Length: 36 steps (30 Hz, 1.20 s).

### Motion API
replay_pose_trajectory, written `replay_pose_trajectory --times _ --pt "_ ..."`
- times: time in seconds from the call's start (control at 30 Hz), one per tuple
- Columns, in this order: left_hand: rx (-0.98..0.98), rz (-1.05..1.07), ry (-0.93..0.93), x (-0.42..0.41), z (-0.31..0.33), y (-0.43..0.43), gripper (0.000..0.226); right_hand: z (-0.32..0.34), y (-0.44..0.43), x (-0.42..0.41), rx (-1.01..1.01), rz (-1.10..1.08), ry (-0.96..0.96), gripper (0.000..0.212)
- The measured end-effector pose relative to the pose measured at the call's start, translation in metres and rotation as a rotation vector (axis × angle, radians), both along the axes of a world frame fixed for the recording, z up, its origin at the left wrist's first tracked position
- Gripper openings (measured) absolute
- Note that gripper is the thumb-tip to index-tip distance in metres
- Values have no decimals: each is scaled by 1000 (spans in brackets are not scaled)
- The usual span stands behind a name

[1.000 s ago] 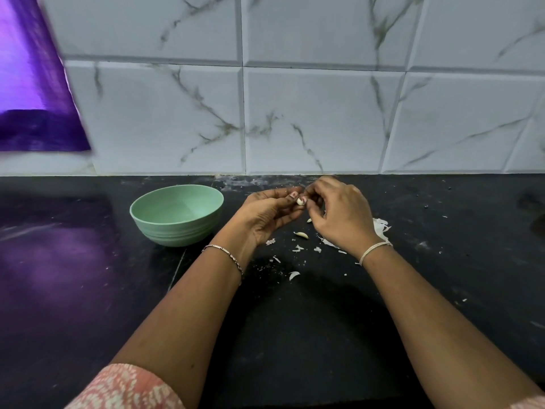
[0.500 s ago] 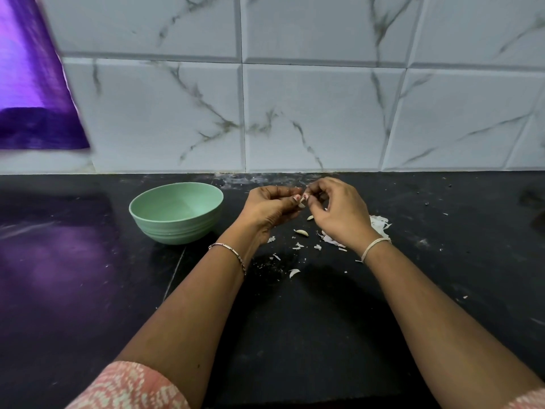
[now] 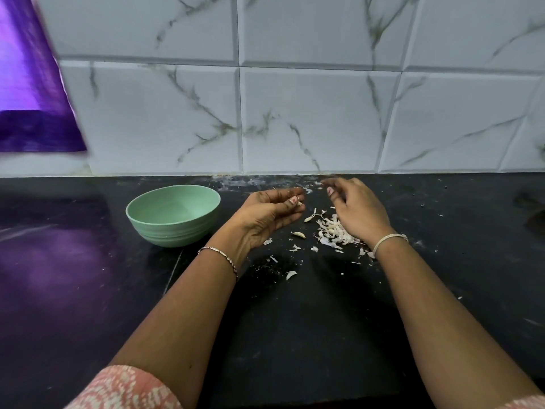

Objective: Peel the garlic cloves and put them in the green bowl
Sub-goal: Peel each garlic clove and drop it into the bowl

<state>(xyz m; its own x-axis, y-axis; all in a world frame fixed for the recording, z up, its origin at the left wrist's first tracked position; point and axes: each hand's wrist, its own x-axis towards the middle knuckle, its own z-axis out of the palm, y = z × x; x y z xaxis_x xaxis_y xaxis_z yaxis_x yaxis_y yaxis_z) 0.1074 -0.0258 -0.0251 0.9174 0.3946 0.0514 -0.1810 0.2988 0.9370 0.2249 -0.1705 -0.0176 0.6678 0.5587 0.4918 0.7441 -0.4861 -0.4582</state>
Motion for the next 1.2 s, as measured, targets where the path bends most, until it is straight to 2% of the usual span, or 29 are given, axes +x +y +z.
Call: replay_pose_trajectory --times 0.13,0.23,0.37,0.47,0.53,0.63,0.73,0.87,0.97,1.2 --pt "2 25 -14 0 -1 0 26 3 -8 2 -167 -25 -25 19" --pt "-2 25 -22 -1 -1 1 29 5 -12 0 -205 -119 -64 7" --pt "-1 14 -13 0 -2 1 31 3 -13 1 -182 -165 -52 20" --pt "31 22 -4 1 -2 0 29 2 -12 4 -154 -67 -29 18" --pt "78 33 0 1 -2 -3 26 3 -7 1 -39 71 73 19" --pt "202 88 27 3 -4 -7 20 3 3 -9 179 209 352 8" --pt "333 158 52 5 -5 -8 13 -1 9 -13 226 205 453 8" --pt "390 185 63 7 -7 -11 10 -1 8 -17 293 219 583 12" --pt "366 188 47 6 -8 -9 9 2 5 -18 322 257 667 6" --pt "160 132 -2 3 -5 -6 10 1 5 -17 294 272 764 10"
